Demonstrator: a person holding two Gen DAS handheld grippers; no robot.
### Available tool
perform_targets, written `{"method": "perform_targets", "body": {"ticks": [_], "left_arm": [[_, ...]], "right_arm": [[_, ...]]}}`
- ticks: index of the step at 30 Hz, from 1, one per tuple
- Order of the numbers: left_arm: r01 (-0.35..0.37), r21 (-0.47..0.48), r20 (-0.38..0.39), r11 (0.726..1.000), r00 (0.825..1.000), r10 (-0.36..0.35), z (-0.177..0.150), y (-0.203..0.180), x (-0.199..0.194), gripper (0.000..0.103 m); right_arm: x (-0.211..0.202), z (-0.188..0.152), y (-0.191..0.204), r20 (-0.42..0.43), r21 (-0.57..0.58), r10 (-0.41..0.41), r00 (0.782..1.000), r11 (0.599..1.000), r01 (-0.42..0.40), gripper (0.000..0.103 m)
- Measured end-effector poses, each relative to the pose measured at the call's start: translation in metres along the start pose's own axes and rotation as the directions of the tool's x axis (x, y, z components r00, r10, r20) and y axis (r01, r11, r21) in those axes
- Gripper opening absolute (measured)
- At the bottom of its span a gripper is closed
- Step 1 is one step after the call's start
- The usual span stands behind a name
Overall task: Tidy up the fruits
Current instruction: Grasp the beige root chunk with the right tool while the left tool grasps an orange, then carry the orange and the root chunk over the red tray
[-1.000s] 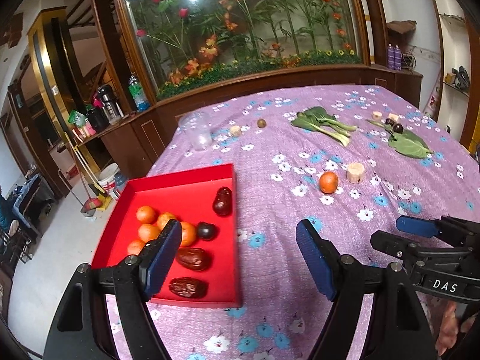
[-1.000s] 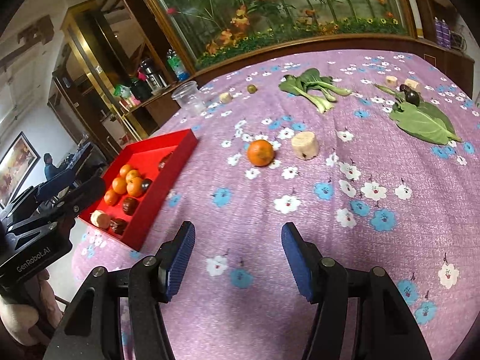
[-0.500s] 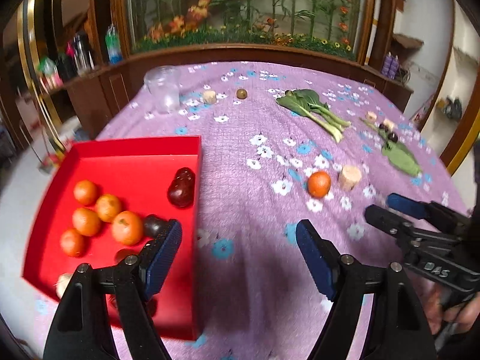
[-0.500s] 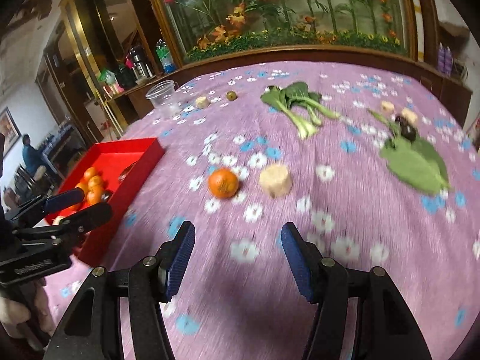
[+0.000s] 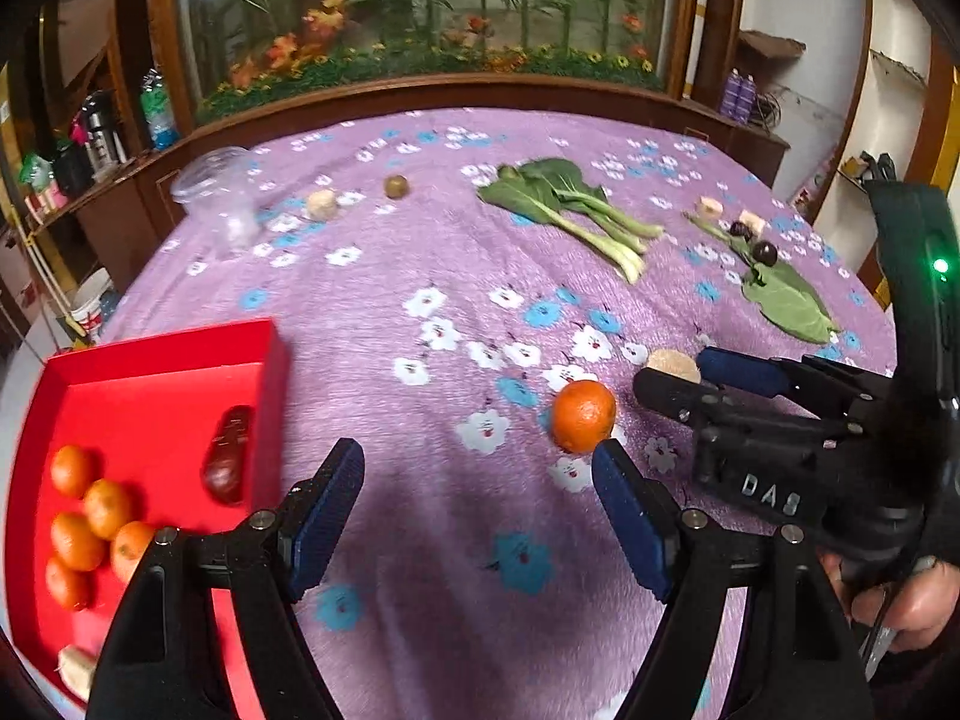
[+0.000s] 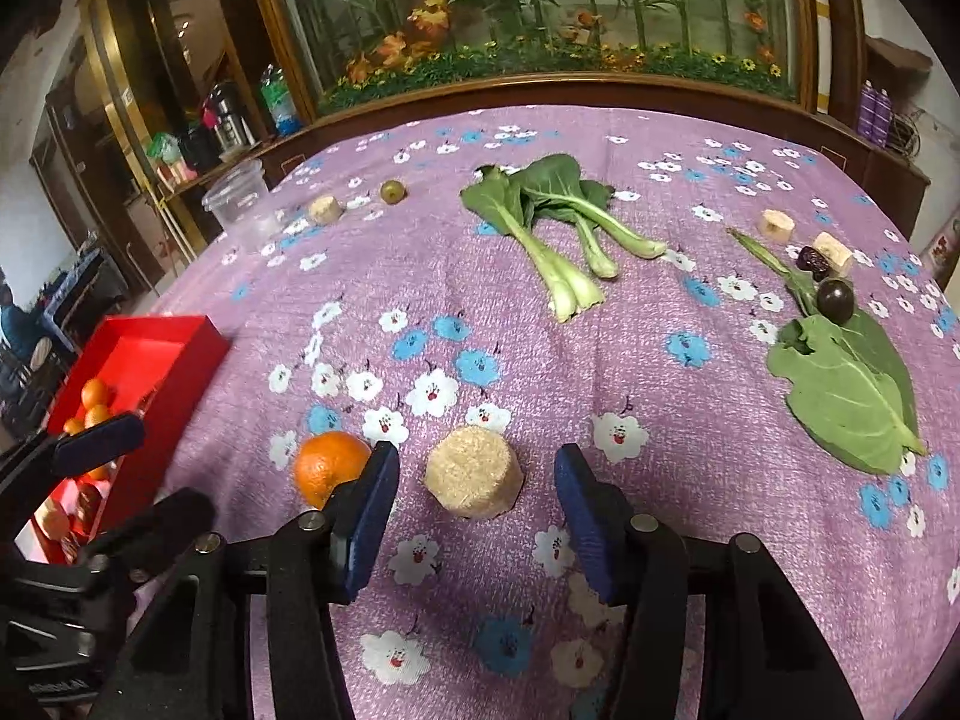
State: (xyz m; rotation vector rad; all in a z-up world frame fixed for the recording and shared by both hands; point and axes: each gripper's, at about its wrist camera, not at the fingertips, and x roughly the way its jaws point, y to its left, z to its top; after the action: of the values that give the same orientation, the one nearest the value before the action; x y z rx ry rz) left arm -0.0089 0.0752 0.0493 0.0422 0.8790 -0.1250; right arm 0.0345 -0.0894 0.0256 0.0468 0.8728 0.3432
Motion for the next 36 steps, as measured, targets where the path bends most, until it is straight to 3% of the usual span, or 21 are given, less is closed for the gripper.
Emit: {"method": "perform_targets", "body": {"ticks": [5,7,15,20,22,32,34,36], "left_arm": [[0.031,-0.008,-0.027,0.999,0.999,-0.032,0.003,-0.004,0.020,0.074],[0.050,-0.014,-0.033,0.999,0.998,-0.050,0.006,-0.006,0.026,0.070],[0.146,-0.011,-0.015,0.989,0.989,-0.146,0.016,-0.015,0.044,0.069],[0.234,-0.028,-0.016,0.972,0.972,-0.235,0.015,-0.017,0.055,0.054],[0.252,-0.023,-0.018,0.968,0.968,-0.252,0.016,-0.019,0.055,0.041],[0.308,-0.073,0.005,0.949,0.951,-0.308,0.017,-0.012,0.059,0.042],[0.311,-0.070,0.005,0.948,0.950,-0.311,0.017,-0.012,0.059,0.038],[0.312,-0.055,-0.005,0.949,0.950,-0.313,0.016,-0.015,0.059,0.026]], "right_arm": [[0.010,-0.002,0.000,-0.010,-0.015,-0.002,1.000,1.000,0.002,0.038],[0.008,-0.002,-0.002,-0.006,-0.012,0.003,1.000,1.000,-0.003,0.036],[0.002,-0.001,-0.019,0.012,0.030,-0.040,0.999,0.999,0.040,0.036],[-0.002,0.000,-0.023,0.020,0.039,-0.059,0.998,0.998,0.058,0.036],[-0.002,0.000,-0.021,0.020,0.028,-0.069,0.997,0.997,0.068,0.036],[-0.004,-0.003,-0.015,0.021,0.011,-0.087,0.996,0.996,0.087,0.035],[-0.003,-0.004,-0.014,0.022,0.006,-0.089,0.996,0.996,0.089,0.035],[-0.003,-0.005,-0.012,0.027,-0.004,-0.098,0.995,0.995,0.098,0.035]]}}
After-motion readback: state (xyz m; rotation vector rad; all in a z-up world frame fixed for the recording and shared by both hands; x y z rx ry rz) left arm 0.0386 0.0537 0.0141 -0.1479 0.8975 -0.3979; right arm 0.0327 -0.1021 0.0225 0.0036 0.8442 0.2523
